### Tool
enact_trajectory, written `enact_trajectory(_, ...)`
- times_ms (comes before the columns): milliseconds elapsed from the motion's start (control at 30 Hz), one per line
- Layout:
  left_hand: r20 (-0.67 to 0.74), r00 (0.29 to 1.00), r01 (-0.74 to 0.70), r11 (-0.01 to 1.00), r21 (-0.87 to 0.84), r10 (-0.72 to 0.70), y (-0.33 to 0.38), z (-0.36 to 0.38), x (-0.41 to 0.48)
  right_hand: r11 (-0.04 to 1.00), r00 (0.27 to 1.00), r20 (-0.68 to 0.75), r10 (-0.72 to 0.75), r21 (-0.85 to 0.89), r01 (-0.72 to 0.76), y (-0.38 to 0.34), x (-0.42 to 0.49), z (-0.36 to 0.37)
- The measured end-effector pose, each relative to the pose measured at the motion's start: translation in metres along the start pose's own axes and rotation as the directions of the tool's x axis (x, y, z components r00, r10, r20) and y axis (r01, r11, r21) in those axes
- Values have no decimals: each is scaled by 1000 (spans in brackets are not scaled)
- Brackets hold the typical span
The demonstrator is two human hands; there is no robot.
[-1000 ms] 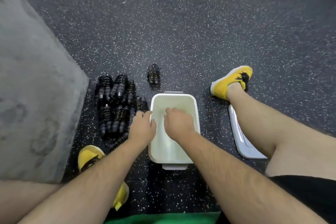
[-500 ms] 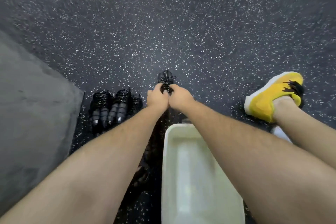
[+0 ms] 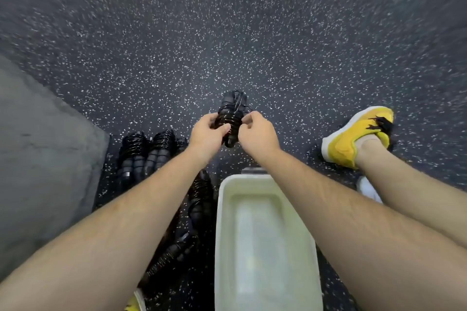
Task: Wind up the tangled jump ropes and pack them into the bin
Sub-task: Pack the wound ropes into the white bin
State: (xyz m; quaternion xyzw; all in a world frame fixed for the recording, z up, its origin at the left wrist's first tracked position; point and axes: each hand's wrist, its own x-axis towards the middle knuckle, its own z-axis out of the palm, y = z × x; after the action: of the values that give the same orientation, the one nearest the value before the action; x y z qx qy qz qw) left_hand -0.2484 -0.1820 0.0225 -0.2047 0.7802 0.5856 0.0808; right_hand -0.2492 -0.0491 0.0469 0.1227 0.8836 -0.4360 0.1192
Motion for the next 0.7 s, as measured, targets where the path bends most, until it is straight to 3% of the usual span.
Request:
enact_trajectory(67,81,995,-64,997,34,61,16,-15,-35,924,973,-24,-231,-318,212,-6,-34,-25)
enact_trajectory(133,188,978,-111,990,87,93,21,-29,-71,641,848,60,-526,-627,442,-4,-68,-47)
enact_trajectory(200,273,956,-158,974,164,109,21,-38,-107,390,737,268,-620,-710,586,5,-98,-65)
enact_trajectory(233,303,946,-183,963,200,117,20,-39,-126,334,716,347,-605,-706,625,11,-111,-72)
enact_trajectory(333,343,930,-216,952,218,132,14,-41,-178,294,706,448,-549,-687,665,30,-151,-80)
enact_trajectory(467,311,939,-198,970,140,146,-10,-37,-221,394,756,430,-494,-664,635,55,-191,-73)
enact_trajectory(600,116,963,-270,899,346,244,-48,-36,-237,449,824,410,-392,-696,560,78,-202,-56)
enact_trajectory(700,179,949,-315,796,517,260,-68,-39,-239,453,879,368,-303,-756,473,88,-191,-40)
